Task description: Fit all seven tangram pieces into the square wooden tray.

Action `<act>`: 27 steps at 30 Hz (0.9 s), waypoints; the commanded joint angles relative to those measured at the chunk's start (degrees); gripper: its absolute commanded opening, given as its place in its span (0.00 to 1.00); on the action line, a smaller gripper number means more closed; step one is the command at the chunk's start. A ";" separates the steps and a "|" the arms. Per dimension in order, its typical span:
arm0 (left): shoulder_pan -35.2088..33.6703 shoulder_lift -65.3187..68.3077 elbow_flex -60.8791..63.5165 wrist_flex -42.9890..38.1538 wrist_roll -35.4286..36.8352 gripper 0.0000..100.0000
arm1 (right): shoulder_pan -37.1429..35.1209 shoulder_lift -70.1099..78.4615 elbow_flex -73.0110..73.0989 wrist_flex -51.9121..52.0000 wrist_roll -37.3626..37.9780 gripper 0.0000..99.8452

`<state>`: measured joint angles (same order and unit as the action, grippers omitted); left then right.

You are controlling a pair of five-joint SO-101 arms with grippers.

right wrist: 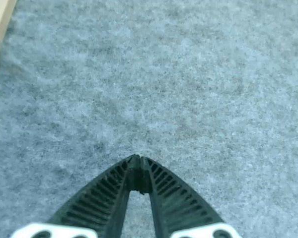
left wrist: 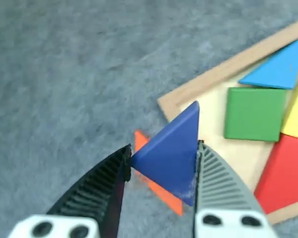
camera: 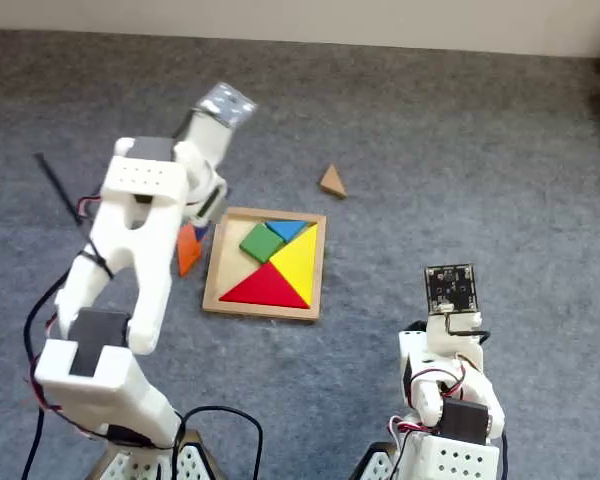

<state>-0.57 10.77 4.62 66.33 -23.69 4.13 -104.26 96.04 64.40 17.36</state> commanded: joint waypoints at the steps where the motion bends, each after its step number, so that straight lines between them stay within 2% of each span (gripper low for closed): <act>1: 3.91 4.88 -3.47 -1.32 -3.08 0.01 | 0.75 -0.84 7.52 -0.75 -0.35 0.01; 4: 4.70 10.77 -8.22 -1.14 -4.92 0.01 | 0.75 -0.84 7.52 -0.75 -0.35 0.01; 7: 4.70 15.96 -14.81 2.90 -7.12 0.01 | 0.75 -0.84 7.52 -0.75 -0.35 0.01; 14: 4.97 23.16 -28.35 14.77 -7.30 0.14 | 0.75 -0.84 7.52 -0.84 -0.35 0.01; 21: 8.92 23.25 -33.01 21.89 -7.21 0.17 | 0.75 -0.84 7.52 -0.84 -0.35 0.01; 27: 8.13 23.78 -35.38 21.80 -3.34 0.24 | 0.75 -0.84 7.52 -0.84 -0.35 0.01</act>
<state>7.78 34.95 -27.30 87.69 -28.88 4.13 -104.26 96.04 64.40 17.36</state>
